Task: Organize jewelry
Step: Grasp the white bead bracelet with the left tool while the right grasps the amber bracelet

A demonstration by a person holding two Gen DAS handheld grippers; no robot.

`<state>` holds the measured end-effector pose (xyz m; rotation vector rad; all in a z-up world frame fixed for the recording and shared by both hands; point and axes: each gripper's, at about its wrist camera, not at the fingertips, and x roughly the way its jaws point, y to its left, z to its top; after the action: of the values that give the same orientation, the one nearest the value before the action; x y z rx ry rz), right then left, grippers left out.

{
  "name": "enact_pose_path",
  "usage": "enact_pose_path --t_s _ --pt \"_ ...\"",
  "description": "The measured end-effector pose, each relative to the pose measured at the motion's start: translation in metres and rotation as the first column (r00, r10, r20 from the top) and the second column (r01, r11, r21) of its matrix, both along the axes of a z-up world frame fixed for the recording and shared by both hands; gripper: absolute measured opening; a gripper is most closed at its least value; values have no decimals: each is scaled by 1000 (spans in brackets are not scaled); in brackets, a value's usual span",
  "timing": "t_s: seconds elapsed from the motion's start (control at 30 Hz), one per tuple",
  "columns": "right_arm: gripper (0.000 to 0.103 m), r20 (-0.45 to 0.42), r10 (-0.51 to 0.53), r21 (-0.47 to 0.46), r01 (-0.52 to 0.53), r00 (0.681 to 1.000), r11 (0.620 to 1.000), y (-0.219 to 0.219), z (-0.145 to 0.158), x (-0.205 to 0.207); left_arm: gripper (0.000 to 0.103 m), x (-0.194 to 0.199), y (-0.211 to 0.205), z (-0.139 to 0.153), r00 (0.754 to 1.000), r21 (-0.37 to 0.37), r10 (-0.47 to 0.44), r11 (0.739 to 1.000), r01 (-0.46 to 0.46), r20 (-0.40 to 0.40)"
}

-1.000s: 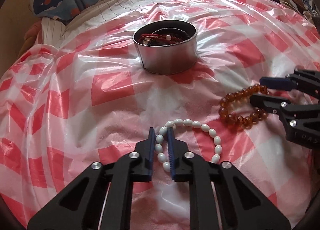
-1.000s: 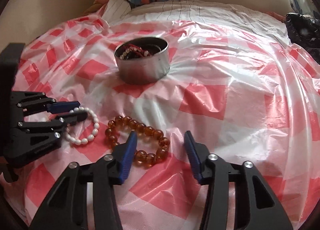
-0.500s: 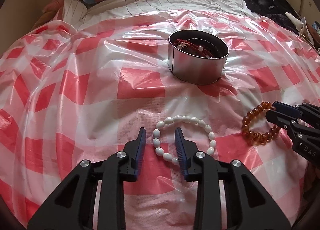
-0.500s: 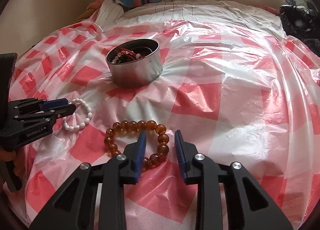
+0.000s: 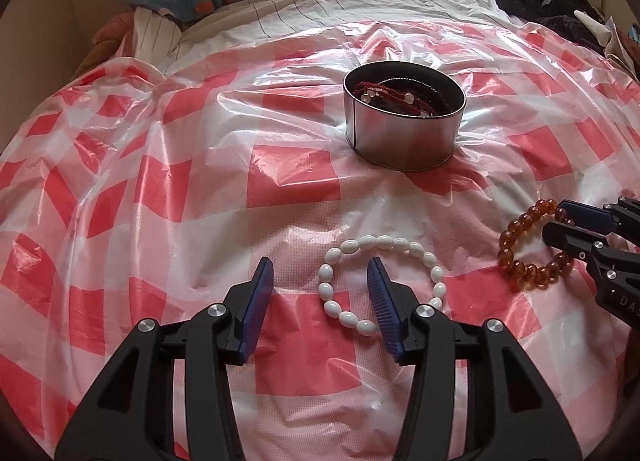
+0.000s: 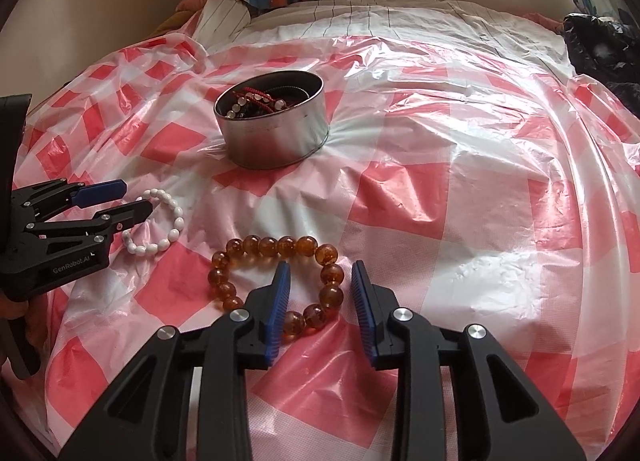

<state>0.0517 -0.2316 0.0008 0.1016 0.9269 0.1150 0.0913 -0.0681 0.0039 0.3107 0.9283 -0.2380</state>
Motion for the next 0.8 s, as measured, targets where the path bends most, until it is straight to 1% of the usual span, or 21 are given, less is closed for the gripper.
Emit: enact_pose_path --t_s 0.17,0.3,0.47,0.5,0.57,0.6,0.63,0.67,0.7,0.73,0.77,0.8 --pt "32 -2 1 1 -1 1000 1000 0 0 0 48 0 -2 -2 1000 13 -2 1000 2 0" --pt "32 -5 1 2 -1 1000 1000 0 0 0 55 0 -3 -3 1000 19 -7 1000 7 6" --pt "32 -8 5 2 -5 1000 1000 1 -1 1 57 0 -7 -6 1000 30 -16 999 15 4" --pt "27 -9 9 4 -9 1000 1000 1 -2 1 56 0 -7 -7 1000 25 -17 1000 17 3" --pt "16 -6 14 5 -14 1000 1000 2 -2 1 35 1 -7 -8 999 2 -32 999 32 -13" --pt "12 0 18 19 -18 1000 1000 2 -1 1 16 0 -8 -7 999 12 -34 999 34 -6" --pt "12 10 18 34 -18 1000 999 1 1 -1 6 -1 -9 -6 999 26 -39 999 39 5" --pt "12 22 15 47 -16 1000 999 0 4 -2 6 -1 -7 -2 999 -1 -40 999 40 6" --pt "12 33 12 53 -13 999 998 -1 6 -3 0 0 -4 1 999 -41 -36 999 36 2" --pt "12 45 9 60 -12 999 998 -3 9 -4 0 0 -1 4 999 -82 -37 996 36 -7" --pt "12 52 8 68 -12 999 998 -4 10 -5 0 0 -2 6 999 -86 -37 996 37 -3" --pt "12 51 6 68 -10 999 998 -4 11 -5 0 -1 -3 5 999 -70 -39 997 39 6"
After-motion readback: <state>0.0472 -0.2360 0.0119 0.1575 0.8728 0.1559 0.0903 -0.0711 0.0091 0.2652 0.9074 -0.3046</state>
